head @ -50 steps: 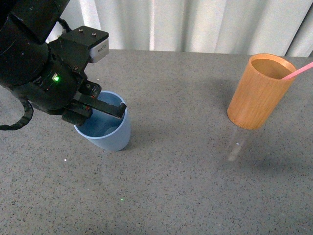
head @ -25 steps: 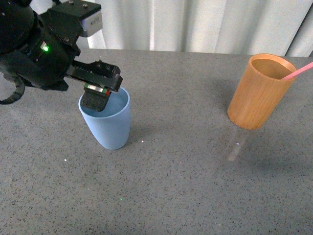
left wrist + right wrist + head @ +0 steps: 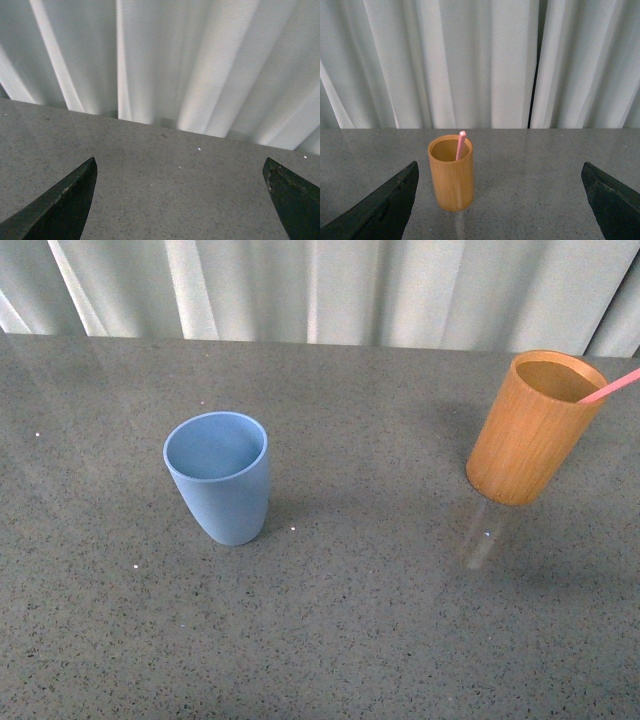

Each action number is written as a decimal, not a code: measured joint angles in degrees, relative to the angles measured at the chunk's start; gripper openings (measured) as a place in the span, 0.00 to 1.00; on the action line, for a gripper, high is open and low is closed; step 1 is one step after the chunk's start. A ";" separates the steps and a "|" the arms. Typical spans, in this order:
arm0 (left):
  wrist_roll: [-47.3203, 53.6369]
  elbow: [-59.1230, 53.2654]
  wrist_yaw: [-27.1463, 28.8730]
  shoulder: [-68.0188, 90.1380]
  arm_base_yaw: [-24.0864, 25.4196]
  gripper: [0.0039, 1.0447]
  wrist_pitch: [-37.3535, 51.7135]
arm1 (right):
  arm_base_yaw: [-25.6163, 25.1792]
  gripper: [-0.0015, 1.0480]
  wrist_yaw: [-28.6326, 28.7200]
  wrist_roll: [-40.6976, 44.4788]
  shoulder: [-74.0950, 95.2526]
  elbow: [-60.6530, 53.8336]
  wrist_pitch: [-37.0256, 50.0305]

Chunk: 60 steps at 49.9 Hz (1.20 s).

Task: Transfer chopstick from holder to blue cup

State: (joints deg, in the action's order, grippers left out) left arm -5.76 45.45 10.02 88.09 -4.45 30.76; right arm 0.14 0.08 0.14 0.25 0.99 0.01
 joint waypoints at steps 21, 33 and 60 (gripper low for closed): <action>4.44 -14.34 -7.13 -3.89 0.92 0.58 21.99 | 0.00 0.90 -0.02 0.00 0.00 0.00 0.00; 5.07 -25.18 -9.64 -12.37 4.28 0.20 24.00 | 0.00 0.90 -0.04 0.00 0.00 0.00 0.00; 5.44 -39.85 -10.01 -32.33 4.33 0.03 18.71 | 0.00 0.90 -0.02 0.00 0.00 0.00 0.00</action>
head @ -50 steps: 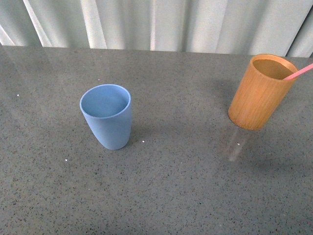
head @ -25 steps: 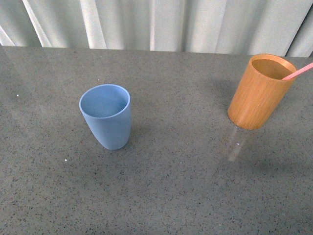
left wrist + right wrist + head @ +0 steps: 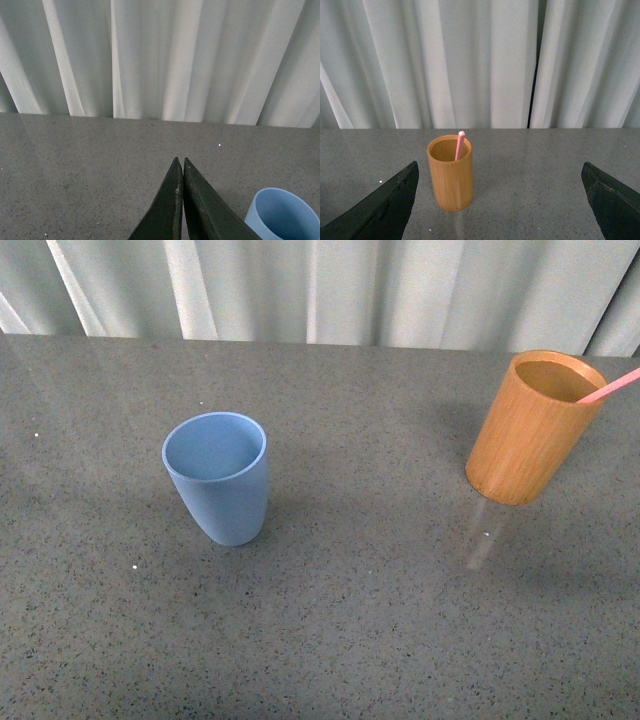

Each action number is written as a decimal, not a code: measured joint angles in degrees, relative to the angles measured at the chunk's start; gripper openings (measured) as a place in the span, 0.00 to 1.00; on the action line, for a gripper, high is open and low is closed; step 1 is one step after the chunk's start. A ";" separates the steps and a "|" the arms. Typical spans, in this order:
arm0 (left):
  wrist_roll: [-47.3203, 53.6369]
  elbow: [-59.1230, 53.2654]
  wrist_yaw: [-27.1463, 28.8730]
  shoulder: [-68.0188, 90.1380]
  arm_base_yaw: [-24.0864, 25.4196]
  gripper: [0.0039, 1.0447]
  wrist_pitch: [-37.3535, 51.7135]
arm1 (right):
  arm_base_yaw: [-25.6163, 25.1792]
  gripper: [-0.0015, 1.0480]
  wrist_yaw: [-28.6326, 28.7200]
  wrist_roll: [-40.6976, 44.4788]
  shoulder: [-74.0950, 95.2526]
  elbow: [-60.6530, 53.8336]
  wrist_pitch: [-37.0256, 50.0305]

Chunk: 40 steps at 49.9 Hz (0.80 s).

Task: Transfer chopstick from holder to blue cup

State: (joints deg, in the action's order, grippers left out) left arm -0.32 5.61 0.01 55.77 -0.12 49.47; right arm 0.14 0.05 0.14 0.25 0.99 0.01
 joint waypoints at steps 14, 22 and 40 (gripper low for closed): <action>0.02 -4.11 0.00 -8.46 0.00 0.03 -4.46 | 0.00 0.90 0.00 0.00 0.00 0.00 0.00; 0.04 -4.48 0.00 -16.26 0.00 0.03 -11.28 | 0.00 0.90 0.00 0.00 0.00 0.00 0.00; 0.04 -4.55 0.00 -29.07 0.00 0.03 -22.88 | 0.00 0.90 0.00 0.00 0.00 0.00 0.00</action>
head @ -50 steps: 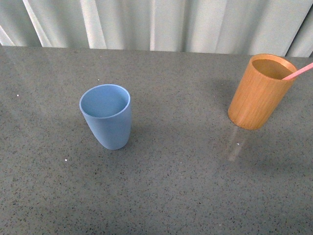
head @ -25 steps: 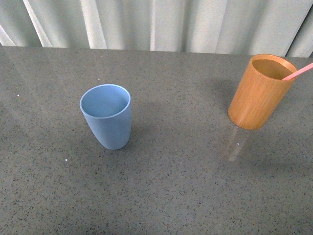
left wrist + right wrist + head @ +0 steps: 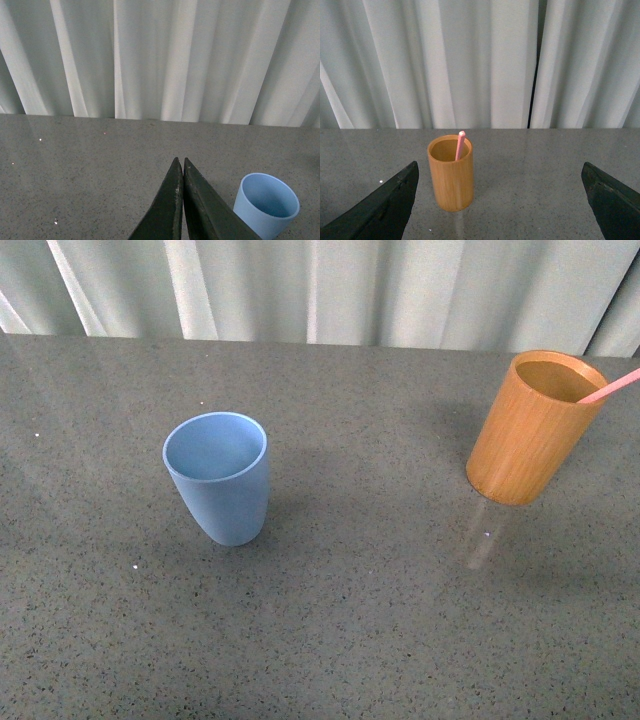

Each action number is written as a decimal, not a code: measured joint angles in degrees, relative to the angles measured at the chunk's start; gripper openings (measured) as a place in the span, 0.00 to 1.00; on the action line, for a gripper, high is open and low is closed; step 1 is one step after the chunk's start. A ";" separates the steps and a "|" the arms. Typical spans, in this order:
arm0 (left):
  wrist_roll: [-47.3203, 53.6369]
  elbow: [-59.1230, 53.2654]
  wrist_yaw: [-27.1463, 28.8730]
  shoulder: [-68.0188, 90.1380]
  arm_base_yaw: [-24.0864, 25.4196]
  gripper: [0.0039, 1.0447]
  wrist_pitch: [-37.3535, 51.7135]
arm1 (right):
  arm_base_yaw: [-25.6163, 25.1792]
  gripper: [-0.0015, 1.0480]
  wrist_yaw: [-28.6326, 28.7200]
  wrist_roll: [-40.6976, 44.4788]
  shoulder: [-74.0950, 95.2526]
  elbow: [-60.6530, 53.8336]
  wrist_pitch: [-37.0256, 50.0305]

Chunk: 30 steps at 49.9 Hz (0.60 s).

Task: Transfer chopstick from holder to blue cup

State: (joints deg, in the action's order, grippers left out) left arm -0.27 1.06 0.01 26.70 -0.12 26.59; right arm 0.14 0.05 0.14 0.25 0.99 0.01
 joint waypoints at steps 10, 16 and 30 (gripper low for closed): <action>-0.02 0.00 0.00 -5.57 0.00 0.03 -5.38 | 0.00 0.90 0.00 0.00 0.00 0.00 0.00; 0.00 0.00 0.00 -8.02 0.00 0.03 -7.72 | 0.00 0.90 0.00 0.00 0.00 0.00 0.00; 0.00 0.00 0.00 -13.18 0.00 0.03 -12.83 | 0.00 0.90 0.00 0.00 0.00 0.00 0.00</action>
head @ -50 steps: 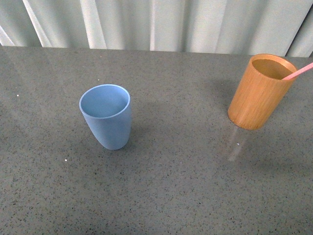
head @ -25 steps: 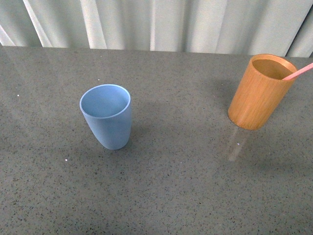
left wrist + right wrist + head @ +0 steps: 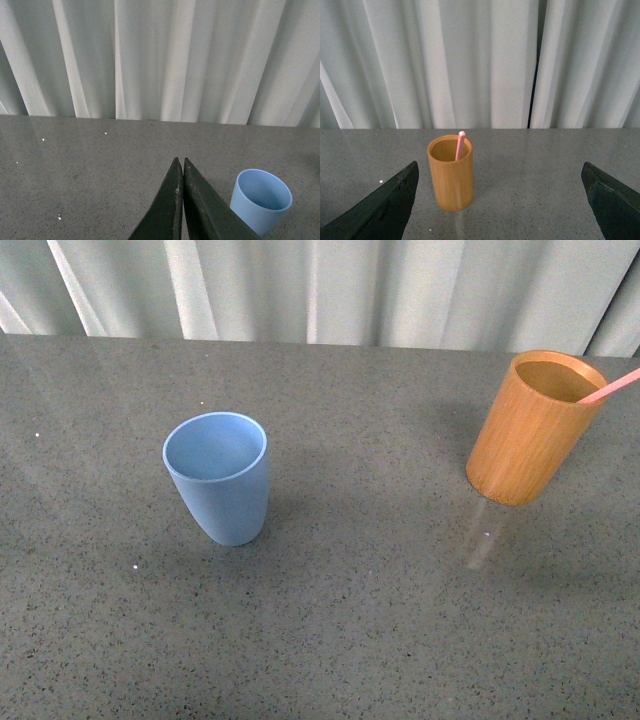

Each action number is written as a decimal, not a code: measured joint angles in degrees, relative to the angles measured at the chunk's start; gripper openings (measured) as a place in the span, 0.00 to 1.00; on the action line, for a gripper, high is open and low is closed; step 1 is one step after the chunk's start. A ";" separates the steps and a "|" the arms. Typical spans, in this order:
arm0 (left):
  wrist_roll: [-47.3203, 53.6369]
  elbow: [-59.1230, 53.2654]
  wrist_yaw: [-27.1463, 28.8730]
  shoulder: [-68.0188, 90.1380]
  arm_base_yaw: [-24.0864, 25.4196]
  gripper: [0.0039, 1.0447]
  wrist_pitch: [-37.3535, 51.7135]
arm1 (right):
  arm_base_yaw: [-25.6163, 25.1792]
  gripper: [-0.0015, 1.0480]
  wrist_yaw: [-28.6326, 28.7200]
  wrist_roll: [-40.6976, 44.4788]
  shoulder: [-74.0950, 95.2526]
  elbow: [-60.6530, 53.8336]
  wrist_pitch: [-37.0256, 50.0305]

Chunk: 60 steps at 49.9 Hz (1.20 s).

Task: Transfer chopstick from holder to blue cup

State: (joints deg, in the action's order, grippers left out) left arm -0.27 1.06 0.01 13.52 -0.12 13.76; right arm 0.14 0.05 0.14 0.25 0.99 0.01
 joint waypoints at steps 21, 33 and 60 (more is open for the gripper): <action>0.00 0.00 -0.02 -13.18 0.00 0.03 -13.42 | 0.00 0.90 0.00 0.00 0.00 0.00 0.00; 0.00 0.00 0.00 -13.31 0.00 0.33 -13.73 | 0.00 0.90 0.00 0.00 0.00 0.00 0.00; 0.02 0.00 0.00 -13.33 0.00 0.94 -13.73 | -14.80 0.90 19.76 17.94 46.47 5.27 22.03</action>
State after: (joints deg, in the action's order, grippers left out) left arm -0.25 1.06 0.01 0.19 -0.12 0.03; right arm -14.66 19.81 18.09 46.72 6.26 22.04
